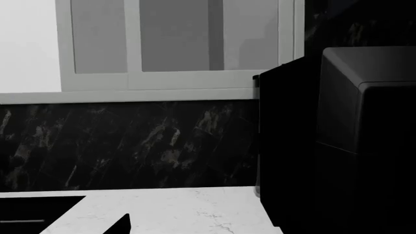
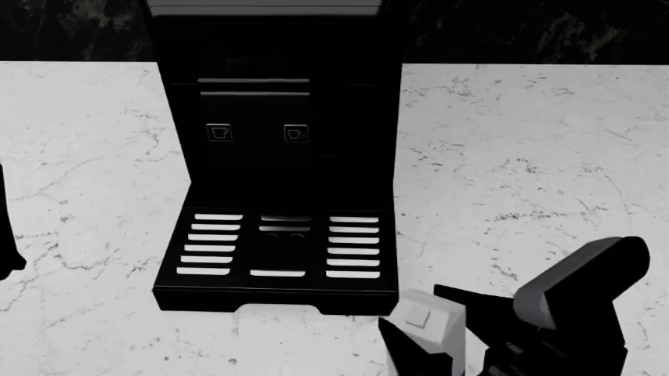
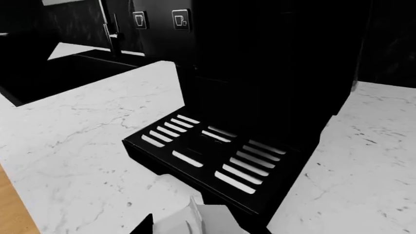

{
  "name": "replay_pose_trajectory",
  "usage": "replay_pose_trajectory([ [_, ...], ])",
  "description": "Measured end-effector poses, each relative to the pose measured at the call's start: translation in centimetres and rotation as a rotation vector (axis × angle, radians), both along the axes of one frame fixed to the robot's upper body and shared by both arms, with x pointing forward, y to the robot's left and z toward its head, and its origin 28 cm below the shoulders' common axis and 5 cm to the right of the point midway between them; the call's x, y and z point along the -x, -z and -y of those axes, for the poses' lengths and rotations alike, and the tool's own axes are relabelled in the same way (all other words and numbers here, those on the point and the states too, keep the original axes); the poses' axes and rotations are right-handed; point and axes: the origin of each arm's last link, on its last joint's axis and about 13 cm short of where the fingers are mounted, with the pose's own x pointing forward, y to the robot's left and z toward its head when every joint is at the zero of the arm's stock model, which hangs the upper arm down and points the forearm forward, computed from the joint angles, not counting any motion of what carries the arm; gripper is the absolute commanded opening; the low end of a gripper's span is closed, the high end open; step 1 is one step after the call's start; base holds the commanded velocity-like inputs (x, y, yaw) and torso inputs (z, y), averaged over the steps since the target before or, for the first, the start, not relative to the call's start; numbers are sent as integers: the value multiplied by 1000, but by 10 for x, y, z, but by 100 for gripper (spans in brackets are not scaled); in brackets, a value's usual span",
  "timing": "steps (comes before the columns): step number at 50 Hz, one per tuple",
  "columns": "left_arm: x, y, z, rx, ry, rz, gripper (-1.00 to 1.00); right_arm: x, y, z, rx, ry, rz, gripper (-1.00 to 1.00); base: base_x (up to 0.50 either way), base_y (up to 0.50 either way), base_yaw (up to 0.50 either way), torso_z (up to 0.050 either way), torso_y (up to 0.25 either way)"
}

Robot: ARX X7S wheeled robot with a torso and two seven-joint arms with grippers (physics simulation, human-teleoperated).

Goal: Place the eggs and milk next to the bowl.

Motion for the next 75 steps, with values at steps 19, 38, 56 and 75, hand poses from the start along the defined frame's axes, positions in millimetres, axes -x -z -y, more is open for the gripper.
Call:
replay_pose_trajectory([
  [19,1,0,-1,-1,1,3,100,3,-43,-2,-37,63,126,-100,0,0,0,0,1],
  [38,2,-3,-1,0,2,9,100,5,-73,-3,-96,111,214,-100,0,0,0,0,1],
  [56,1,-4,-1,2,3,14,100,4,-78,-4,-99,157,227,-100,0,278,0,0,1],
  [75,2,-4,-2,3,0,13,100,4,-71,-7,-98,147,207,-100,1,500,0,1,1],
])
